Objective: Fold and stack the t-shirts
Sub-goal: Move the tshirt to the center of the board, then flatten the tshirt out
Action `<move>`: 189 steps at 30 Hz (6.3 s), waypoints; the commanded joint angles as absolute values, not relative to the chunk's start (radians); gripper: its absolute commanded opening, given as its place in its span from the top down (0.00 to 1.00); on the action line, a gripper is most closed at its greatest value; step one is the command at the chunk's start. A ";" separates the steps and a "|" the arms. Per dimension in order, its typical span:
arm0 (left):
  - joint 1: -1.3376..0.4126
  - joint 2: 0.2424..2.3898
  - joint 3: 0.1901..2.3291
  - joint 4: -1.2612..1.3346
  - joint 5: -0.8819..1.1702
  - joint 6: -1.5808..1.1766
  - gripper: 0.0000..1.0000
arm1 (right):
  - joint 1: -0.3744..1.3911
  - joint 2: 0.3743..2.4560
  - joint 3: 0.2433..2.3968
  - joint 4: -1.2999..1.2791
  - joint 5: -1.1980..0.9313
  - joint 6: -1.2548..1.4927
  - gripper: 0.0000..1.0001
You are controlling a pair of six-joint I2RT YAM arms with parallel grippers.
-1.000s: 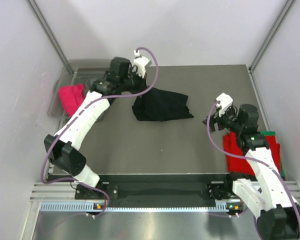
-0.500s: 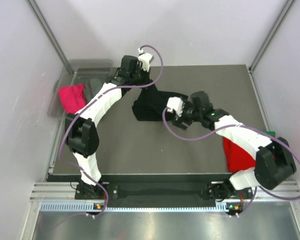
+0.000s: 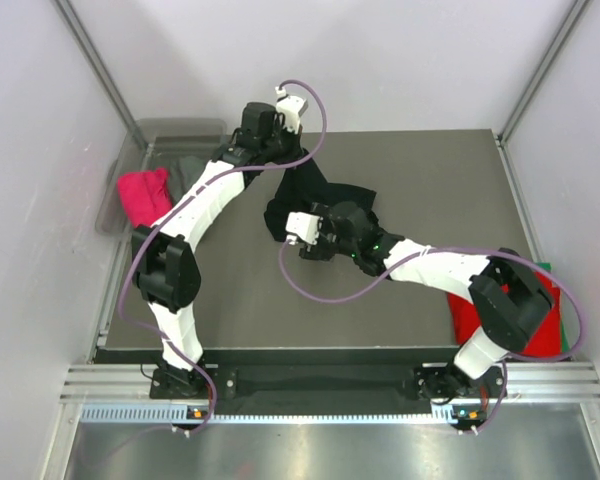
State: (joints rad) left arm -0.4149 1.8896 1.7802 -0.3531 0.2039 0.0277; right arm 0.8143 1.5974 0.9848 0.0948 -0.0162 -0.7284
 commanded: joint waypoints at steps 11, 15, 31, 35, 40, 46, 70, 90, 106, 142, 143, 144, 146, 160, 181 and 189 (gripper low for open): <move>-0.416 1.907 1.824 -0.316 0.173 0.043 1.00 | 0.850 1.470 0.974 0.192 0.270 -0.772 0.33; -0.414 1.901 1.827 -0.319 0.190 0.031 1.00 | 0.838 1.485 0.966 0.225 0.278 -0.808 0.33; -0.414 1.829 1.769 -0.307 0.187 0.035 1.00 | 0.807 1.637 1.105 0.322 0.351 -0.793 1.00; -0.416 1.809 1.756 -0.288 0.076 0.037 0.69 | 0.801 1.502 1.068 0.370 0.409 -0.953 1.00; -0.416 1.686 1.643 -0.287 0.047 0.103 0.01 | 0.677 1.402 1.135 0.303 0.416 -0.996 1.00; -0.440 1.566 1.329 -0.186 0.170 0.138 0.17 | 0.466 1.330 1.180 0.230 0.353 -0.914 1.00; -0.548 1.915 1.442 -0.348 0.108 0.182 1.00 | 0.319 1.227 1.152 0.138 0.322 -0.801 1.00; -0.436 1.106 1.509 -0.633 0.235 0.434 1.00 | 0.155 0.802 1.313 -0.334 0.080 -0.429 1.00; -0.436 1.566 1.320 -0.166 -0.062 0.405 0.42 | 0.121 0.986 0.905 -0.025 0.163 -0.558 1.00; -0.626 1.430 0.824 -0.835 0.258 0.538 0.43 | 0.106 1.025 0.876 -0.084 0.064 -0.410 1.00; -0.627 1.436 0.818 -0.825 0.253 0.535 0.43 | 0.106 1.025 0.874 -0.081 0.063 -0.407 1.00; -0.627 1.442 0.809 -0.815 0.230 0.531 0.43 | 0.106 1.026 0.876 -0.083 0.061 -0.405 1.00; -0.627 1.457 0.798 -0.758 0.190 0.511 0.43 | 0.106 1.026 0.873 -0.081 0.058 -0.397 1.00; -0.627 1.394 0.949 -0.761 0.124 0.502 1.00 | 0.106 1.014 0.903 -0.090 0.054 -0.396 1.00; -0.493 1.384 1.141 -0.512 -0.071 0.732 1.00 | 0.041 1.103 1.109 -0.086 0.089 -0.393 1.00; -0.393 1.702 1.438 -0.440 -0.090 0.548 0.60 | 0.018 1.379 1.227 -0.060 0.064 -0.351 1.00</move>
State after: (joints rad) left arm -0.3969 1.7741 1.4792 -0.5827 -0.0196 0.6056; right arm 0.0292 1.3777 1.2049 -0.1375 0.0700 -0.3733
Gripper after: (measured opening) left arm 0.299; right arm 0.014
